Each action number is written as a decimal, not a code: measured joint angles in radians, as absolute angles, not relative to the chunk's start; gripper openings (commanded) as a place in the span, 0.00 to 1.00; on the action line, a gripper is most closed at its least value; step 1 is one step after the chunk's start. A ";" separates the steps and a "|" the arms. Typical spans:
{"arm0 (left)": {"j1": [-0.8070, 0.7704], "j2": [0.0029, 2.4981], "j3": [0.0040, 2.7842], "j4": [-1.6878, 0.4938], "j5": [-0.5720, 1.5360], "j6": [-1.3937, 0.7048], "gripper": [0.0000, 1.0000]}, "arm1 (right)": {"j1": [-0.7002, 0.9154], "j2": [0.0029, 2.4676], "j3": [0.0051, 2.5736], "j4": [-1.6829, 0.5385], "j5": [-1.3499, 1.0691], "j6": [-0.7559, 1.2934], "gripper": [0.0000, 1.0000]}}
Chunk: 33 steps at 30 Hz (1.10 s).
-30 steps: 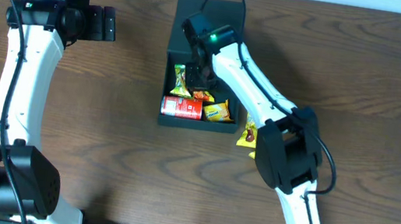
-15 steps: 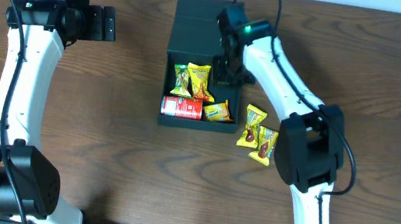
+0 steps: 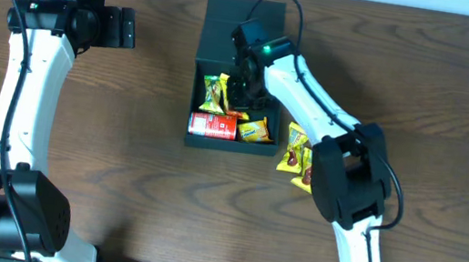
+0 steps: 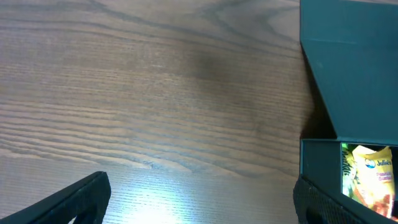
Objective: Pack container
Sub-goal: 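Press the Julie's wrapper down among the packed items with right gripper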
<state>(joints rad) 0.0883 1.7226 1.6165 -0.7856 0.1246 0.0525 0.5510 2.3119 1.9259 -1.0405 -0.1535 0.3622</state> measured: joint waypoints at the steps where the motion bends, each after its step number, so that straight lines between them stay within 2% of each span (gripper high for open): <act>1: 0.088 1.723 1.617 -0.786 0.125 0.052 0.95 | 0.556 2.312 1.926 -1.038 -0.160 0.362 0.01; 11: 0.088 1.723 1.617 -0.804 0.125 0.052 0.95 | 0.574 2.312 1.938 -1.073 -0.141 0.362 0.01; 20: 0.088 1.723 1.617 -0.808 0.123 0.052 0.95 | 0.552 2.309 2.165 -1.154 -0.163 0.311 0.02; 33: 0.088 1.723 1.617 -0.802 0.051 0.052 0.95 | 0.589 2.307 2.000 -1.061 -0.297 0.253 0.01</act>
